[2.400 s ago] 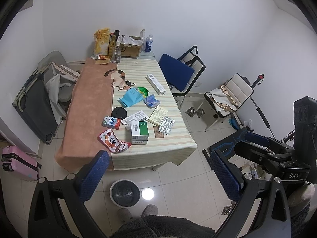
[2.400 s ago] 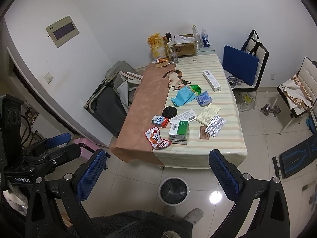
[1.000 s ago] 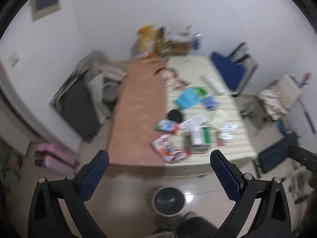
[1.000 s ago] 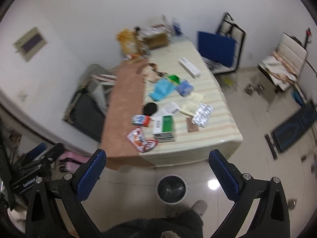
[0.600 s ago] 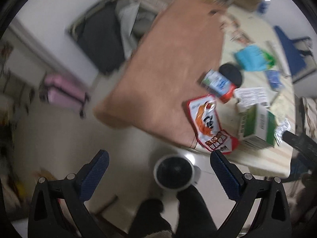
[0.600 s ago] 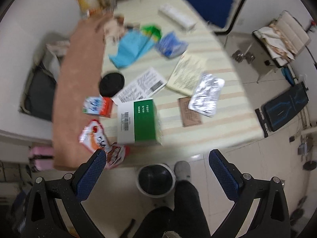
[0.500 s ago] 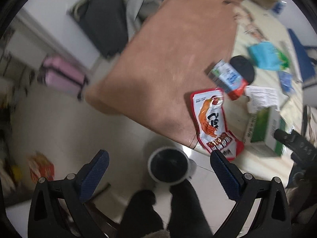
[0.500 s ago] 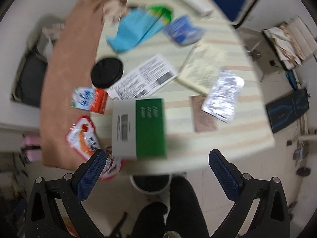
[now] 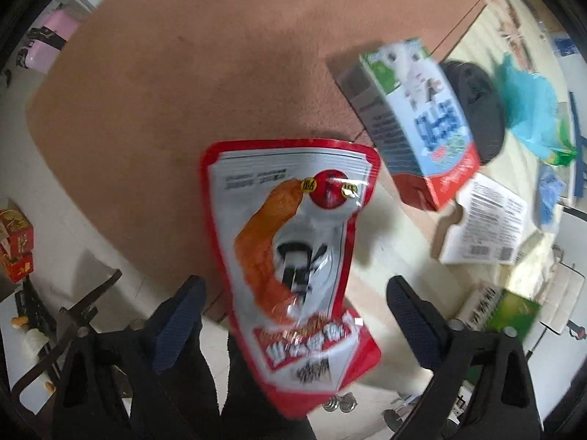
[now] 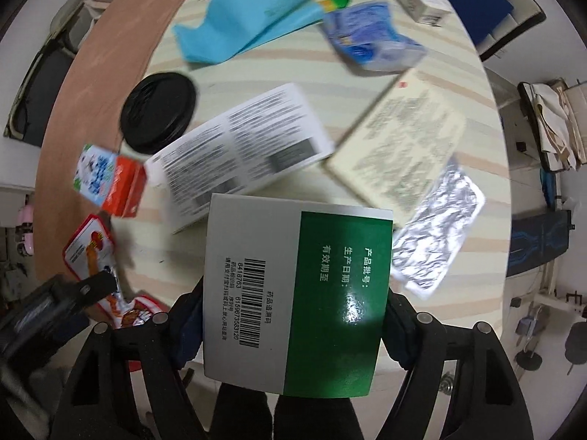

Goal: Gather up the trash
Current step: 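Grasp the red snack pouch with the left tool while the right tool grasps the green-and-white box, then carry pouch and box down to the bin and open both tools, then raise both tools back over the table, then grasp the milk carton with the left tool while the right tool grasps the cream box, then carry carton and cream box down to the bin and release both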

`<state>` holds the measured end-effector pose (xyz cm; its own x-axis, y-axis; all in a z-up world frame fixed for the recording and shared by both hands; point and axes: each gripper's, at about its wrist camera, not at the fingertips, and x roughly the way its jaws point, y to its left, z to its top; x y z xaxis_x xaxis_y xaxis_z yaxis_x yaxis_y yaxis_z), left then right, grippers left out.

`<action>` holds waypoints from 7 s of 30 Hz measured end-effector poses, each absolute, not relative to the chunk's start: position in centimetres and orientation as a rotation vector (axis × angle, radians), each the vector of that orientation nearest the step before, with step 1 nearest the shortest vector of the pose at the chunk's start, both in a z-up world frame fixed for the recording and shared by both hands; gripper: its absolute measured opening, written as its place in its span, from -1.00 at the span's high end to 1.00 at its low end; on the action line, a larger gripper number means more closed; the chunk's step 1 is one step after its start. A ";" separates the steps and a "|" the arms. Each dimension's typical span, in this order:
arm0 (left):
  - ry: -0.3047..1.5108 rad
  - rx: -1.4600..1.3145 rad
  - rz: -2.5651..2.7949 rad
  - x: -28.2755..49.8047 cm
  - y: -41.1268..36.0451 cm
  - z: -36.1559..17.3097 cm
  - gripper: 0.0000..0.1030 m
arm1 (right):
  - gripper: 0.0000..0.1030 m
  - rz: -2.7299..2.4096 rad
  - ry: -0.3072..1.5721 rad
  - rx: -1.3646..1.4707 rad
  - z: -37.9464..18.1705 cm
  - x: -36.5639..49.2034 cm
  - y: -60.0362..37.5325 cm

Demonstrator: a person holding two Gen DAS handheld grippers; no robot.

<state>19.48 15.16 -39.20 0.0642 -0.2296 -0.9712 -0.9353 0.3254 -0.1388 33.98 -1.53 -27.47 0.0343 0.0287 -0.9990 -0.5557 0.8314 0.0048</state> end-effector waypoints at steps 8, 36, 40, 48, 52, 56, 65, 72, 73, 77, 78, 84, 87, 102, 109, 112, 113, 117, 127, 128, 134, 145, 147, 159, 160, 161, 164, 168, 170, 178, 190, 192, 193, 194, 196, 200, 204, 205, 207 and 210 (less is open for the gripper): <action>1.469 -0.819 0.754 22.8 12.7 -35.0 0.09 | -0.54 0.486 1.490 -0.422 -28.5 34.8 -3.1; 1.248 -0.671 0.549 18.5 6.5 -17.9 0.09 | -0.52 0.601 1.427 -0.207 -22.3 32.4 -8.1; 1.231 -0.633 0.476 14.9 5.0 -17.2 0.09 | -0.52 0.592 1.402 -0.170 -21.1 29.0 -10.1; 1.280 -0.574 0.337 9.3 3.5 -22.5 0.09 | -0.52 0.478 1.425 -0.077 -23.2 18.7 -15.4; 1.358 -0.573 0.292 6.3 2.8 -26.8 0.09 | -0.52 0.409 1.495 -0.018 -28.2 14.2 -18.1; 1.448 -0.600 0.270 4.6 2.8 -33.0 0.09 | -0.52 0.348 1.585 0.038 -34.9 11.0 -20.0; 1.580 -0.753 0.247 4.3 3.5 -50.9 -0.07 | -0.54 0.311 1.729 0.166 -54.3 9.1 -21.8; 1.633 -0.717 0.362 2.5 5.1 -60.7 -0.84 | -1.00 0.382 1.801 0.168 -69.0 8.8 -20.9; 1.634 -0.699 0.384 2.1 5.3 -61.5 -0.85 | -1.00 0.374 1.805 0.139 -70.1 8.6 -20.7; 1.633 -0.581 0.466 0.2 4.7 -62.1 -0.86 | -1.00 0.343 1.779 -0.033 -72.1 8.0 -20.4; 1.635 -0.537 0.484 -0.1 4.2 -61.9 -0.86 | -1.00 0.326 1.765 -0.093 -72.1 7.6 -20.4; 1.663 -0.457 0.488 -0.8 2.6 -59.5 -0.86 | -1.00 0.260 1.727 -0.275 -70.7 7.8 -19.8; 1.658 -0.437 0.480 -0.9 2.5 -58.5 -0.86 | -1.00 0.256 1.717 -0.305 -69.4 7.5 -20.0; 1.594 -0.439 0.425 -1.4 0.7 -49.8 -0.86 | -1.00 0.308 1.618 -0.306 -56.2 6.1 -18.5; 1.562 -0.459 0.409 -2.7 0.7 -41.6 -0.86 | -1.00 0.337 1.586 -0.287 -46.6 4.7 -18.4; 1.529 -0.474 0.402 -3.4 0.9 -36.5 -0.86 | -1.00 0.340 1.584 -0.259 -41.9 4.1 -18.7; 1.519 -0.478 0.400 -3.5 0.9 -35.2 -0.86 | -1.00 0.341 1.585 -0.247 -40.5 4.0 -18.8; 1.439 -0.515 0.387 -3.2 1.5 -29.0 -1.00 | -1.00 0.347 1.556 -0.176 -33.0 4.7 -19.1; 1.260 -0.532 0.477 5.0 5.0 -19.3 -1.00 | -1.00 0.276 1.384 0.007 -17.8 15.4 -21.1; 1.244 -0.555 0.486 6.4 5.6 -18.9 -1.00 | -1.00 0.270 1.380 0.028 -17.1 16.8 -21.3; 1.221 -0.704 0.571 14.3 10.2 -18.5 -1.00 | -1.00 0.218 1.381 0.109 -16.9 28.8 -20.6; 1.250 -1.232 0.757 24.7 17.6 -27.5 -0.97 | -0.94 0.186 1.523 0.070 -26.0 47.6 -14.1; 1.258 -1.298 0.786 25.9 18.3 -29.6 -0.85 | -0.94 0.179 1.553 0.051 -27.9 49.9 -12.7; 1.428 -0.694 0.702 27.1 16.0 -29.2 -0.12 | -0.49 0.346 1.531 -0.285 -31.9 50.7 -5.4; 1.457 -0.672 0.708 26.9 15.8 -29.6 -0.12 | -0.49 0.377 1.504 -0.344 -31.8 50.1 -4.7; 1.466 -0.676 0.715 26.7 15.8 -29.9 -0.12 | -0.49 0.394 1.479 -0.392 -31.7 49.7 -4.2; 1.434 -0.770 0.743 25.7 16.2 -30.3 -0.12 | -0.49 0.377 1.479 -0.406 -31.8 49.5 -3.9; 1.421 -0.766 0.746 25.3 15.8 -30.1 -0.07 | -0.55 0.356 1.519 -0.398 -33.0 49.8 -3.7; 1.413 -0.750 0.741 25.3 15.5 -29.8 0.00 | -0.52 0.343 1.516 -0.407 -33.0 49.9 -3.6; 1.393 -0.654 0.746 24.9 13.7 -27.9 0.05 | -0.49 0.332 1.466 -0.352 -31.7 49.1 -5.1; 1.212 -0.452 0.698 22.8 9.4 -18.1 0.06 | -0.49 0.441 1.198 -0.363 -22.9 43.3 -5.4; 1.173 -0.431 0.673 23.1 9.0 -16.3 0.06 | -0.49 0.463 1.166 -0.338 -21.7 41.9 -5.1; 1.161 -0.424 0.665 23.4 9.4 -16.6 0.06 | -0.49 0.469 1.153 -0.332 -21.1 41.1 -5.1; 1.140 -0.410 0.653 22.9 8.8 -15.8 0.06 | -0.49 0.482 1.133 -0.320 -20.3 40.0 -5.2; 1.102 -0.395 0.624 21.5 7.9 -14.4 0.06 | -0.49 0.492 1.099 -0.302 -18.6 37.6 -5.7; 1.047 -0.372 0.554 18.2 7.5 -12.7 0.06 | -0.49 0.502 1.035 -0.263 -15.9 32.6 -7.5; 1.051 -0.394 0.459 13.7 6.2 -12.7 0.06 | -0.49 0.480 1.009 -0.224 -14.3 25.7 -10.0; 1.058 -0.405 0.437 12.7 6.0 -12.9 0.06 | -0.49 0.473 1.019 -0.207 -14.2 23.9 -10.8; 1.097 -0.432 0.372 10.0 5.1 -14.2 0.05 | -0.49 0.458 1.054 -0.182 -15.0 20.6 -12.3; 1.164 -0.475 0.317 7.2 4.5 -17.2 0.06 | -0.49 0.435 1.129 -0.161 -17.9 16.1 -14.4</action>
